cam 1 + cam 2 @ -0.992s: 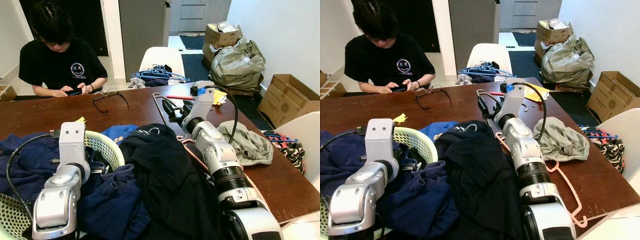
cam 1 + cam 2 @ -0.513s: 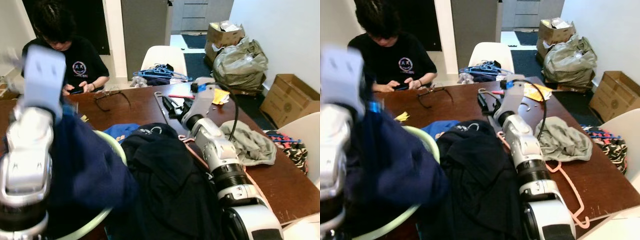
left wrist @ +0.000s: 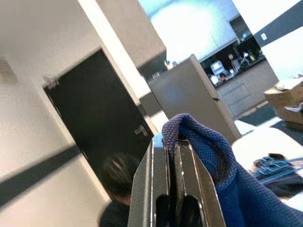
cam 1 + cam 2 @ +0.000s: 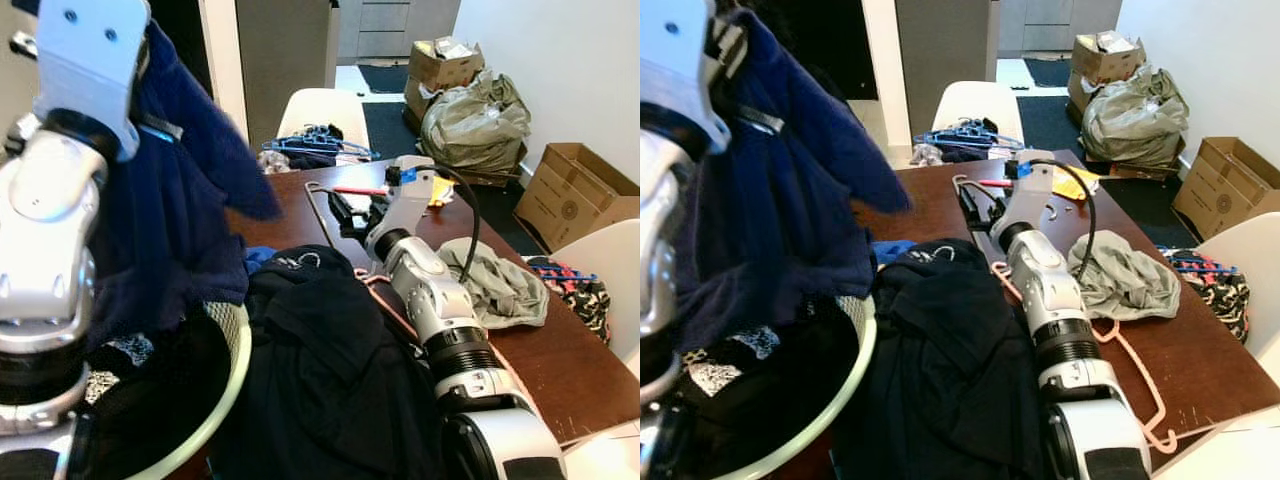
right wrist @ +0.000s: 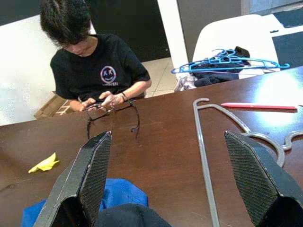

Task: Hang hanger

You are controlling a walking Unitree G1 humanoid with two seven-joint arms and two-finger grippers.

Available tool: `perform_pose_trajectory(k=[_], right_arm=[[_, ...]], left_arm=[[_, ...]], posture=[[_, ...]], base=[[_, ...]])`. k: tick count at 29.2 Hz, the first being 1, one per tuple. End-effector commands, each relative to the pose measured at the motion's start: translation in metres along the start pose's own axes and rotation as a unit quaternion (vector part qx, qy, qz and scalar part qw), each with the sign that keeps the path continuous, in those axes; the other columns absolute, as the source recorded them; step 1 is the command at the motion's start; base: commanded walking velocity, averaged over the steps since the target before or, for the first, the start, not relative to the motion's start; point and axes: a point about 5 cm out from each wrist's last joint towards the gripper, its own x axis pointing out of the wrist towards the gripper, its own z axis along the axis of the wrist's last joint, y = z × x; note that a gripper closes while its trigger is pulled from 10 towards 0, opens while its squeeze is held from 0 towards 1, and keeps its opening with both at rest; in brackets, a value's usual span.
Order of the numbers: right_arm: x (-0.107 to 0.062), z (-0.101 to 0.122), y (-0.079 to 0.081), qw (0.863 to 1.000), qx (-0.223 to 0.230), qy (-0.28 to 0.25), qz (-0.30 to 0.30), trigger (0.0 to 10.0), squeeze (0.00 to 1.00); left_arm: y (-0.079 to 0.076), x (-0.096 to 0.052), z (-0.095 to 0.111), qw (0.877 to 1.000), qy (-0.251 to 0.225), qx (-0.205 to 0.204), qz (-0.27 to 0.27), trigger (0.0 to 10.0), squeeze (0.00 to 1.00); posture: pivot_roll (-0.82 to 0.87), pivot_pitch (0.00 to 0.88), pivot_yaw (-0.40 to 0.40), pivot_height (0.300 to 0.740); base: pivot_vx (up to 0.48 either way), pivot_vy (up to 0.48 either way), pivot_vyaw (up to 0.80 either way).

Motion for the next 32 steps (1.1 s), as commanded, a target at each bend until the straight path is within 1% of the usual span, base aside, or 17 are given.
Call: perform_pose_trajectory(k=[1, 2, 5, 7, 8, 9, 10, 12, 13, 14, 15, 16, 17, 18, 21, 24, 32], right_arm=[[0.002, 0.003, 0.002, 1.0, -0.001, -0.006, -0.001, 10.0, 0.0], [0.003, 0.003, 0.001, 1.0, -0.001, -0.007, -0.002, 10.0, 0.0], [0.003, 0.003, 0.001, 1.0, -0.001, -0.007, -0.002, 10.0, 0.0], [0.003, 0.004, 0.0, 1.0, 0.0, -0.009, -0.004, 10.0, 0.0], [0.004, 0.004, 0.001, 1.0, 0.0, -0.009, -0.003, 10.0, 0.0], [0.004, 0.004, 0.001, 1.0, 0.0, -0.009, -0.003, 10.0, 0.0], [0.004, 0.004, 0.002, 1.0, 0.001, -0.01, -0.002, 10.0, 0.0], [0.004, 0.003, 0.002, 1.0, 0.001, -0.011, -0.001, 10.0, 0.0], [0.003, 0.003, 0.003, 1.0, 0.001, -0.012, -0.001, 10.0, 0.0], [0.003, 0.003, 0.002, 1.0, 0.002, -0.012, 0.0, 10.0, 0.0], [0.003, 0.003, 0.002, 1.0, 0.002, -0.012, 0.0, 10.0, 0.0], [0.003, 0.003, 0.002, 1.0, 0.003, -0.012, 0.0, 10.0, 0.0], [0.002, 0.004, 0.002, 1.0, 0.005, -0.013, 0.002, 10.0, 0.0], [0.002, 0.006, 0.001, 1.0, 0.006, -0.017, 0.002, 10.0, 0.0], [0.002, 0.011, -0.001, 0.999, 0.013, -0.028, 0.005, 10.0, 0.0], [0.002, 0.019, 0.0, 0.998, 0.032, -0.053, 0.014, 10.0, 0.0], [0.001, 0.028, 0.011, 0.993, 0.061, -0.084, 0.06, 10.0, 0.0]], left_arm=[[0.013, 0.006, 0.011, 0.997, -0.034, 0.067, 0.007, 0.0, 0.0], [0.02, 0.01, 0.016, 0.992, -0.047, 0.114, 0.008, 0.0, 0.0], [0.02, 0.01, 0.016, 0.992, -0.047, 0.114, 0.008, 0.0, 0.0], [0.045, 0.022, 0.026, 0.984, -0.061, 0.163, 0.038, 0.0, 0.0], [0.06, 0.028, 0.034, 0.983, -0.068, 0.159, 0.064, 0.0, 0.0], [0.06, 0.028, 0.034, 0.983, -0.068, 0.159, 0.064, 0.0, 0.0], [0.065, 0.032, 0.041, 0.985, -0.082, 0.133, 0.072, 1.5, 0.0], [0.067, 0.035, 0.046, 0.986, -0.092, 0.115, 0.073, 1.8, 0.0], [0.056, 0.036, 0.047, 0.989, -0.101, 0.098, 0.05, 2.9, 0.0], [0.038, 0.034, 0.044, 0.991, -0.102, 0.083, 0.016, 4.8, 0.0], [0.038, 0.034, 0.044, 0.991, -0.102, 0.083, 0.016, 4.8, 0.0], [0.027, 0.033, 0.041, 0.992, -0.103, 0.076, -0.007, 8.9, 0.0], [0.009, 0.029, 0.036, 0.993, -0.1, 0.056, -0.035, 8.9, 0.0], [-0.007, 0.026, 0.03, 0.993, -0.093, 0.034, -0.056, 10.0, 0.0], [-0.026, 0.02, 0.021, 0.994, -0.08, -0.003, -0.071, 10.0, 0.0], [-0.033, 0.016, 0.009, 0.997, -0.048, -0.031, -0.053, 10.0, 0.0], [-0.037, -0.001, -0.024, 0.997, 0.04, -0.064, -0.015, 10.0, 0.0]], posture=[[0.13, 0.0, 0.002, 0.74], [0.13, 0.0, 0.0, 0.74], [0.13, 0.0, 0.0, 0.74], [0.14, 0.0, 0.003, 0.74], [0.14, 0.0, 0.003, 0.74], [0.14, 0.0, 0.003, 0.74], [0.14, 0.0, 0.004, 0.74], [0.14, 0.0, 0.004, 0.74], [0.14, 0.0, 0.005, 0.74], [0.14, 0.0, 0.005, 0.74], [0.14, 0.0, 0.005, 0.74], [0.14, 0.0, 0.005, 0.74], [0.13, 0.0, 0.004, 0.74], [0.12, 0.0, 0.006, 0.74], [0.12, 0.0, 0.006, 0.74], [0.11, 0.0, 0.008, 0.74], [0.11, 0.0, 0.011, 0.74]], base=[[0.0, 0.0, 0.0], [0.0, 0.0, 0.0], [0.0, 0.0, 0.0], [0.0, 0.0, 0.0], [0.0, 0.0, 0.0], [0.0, 0.0, 0.0], [0.0, 0.0, 0.0], [0.0, 0.0, 0.0], [0.0, 0.0, 0.0], [0.0, 0.0, 0.0], [0.0, 0.0, 0.0], [0.0, 0.0, -0.8], [0.0, 0.0, -0.8], [0.0, 0.0, -0.8], [0.0, 0.0, -0.8], [0.0, 0.0, -0.8], [0.0, 0.0, -0.2]])
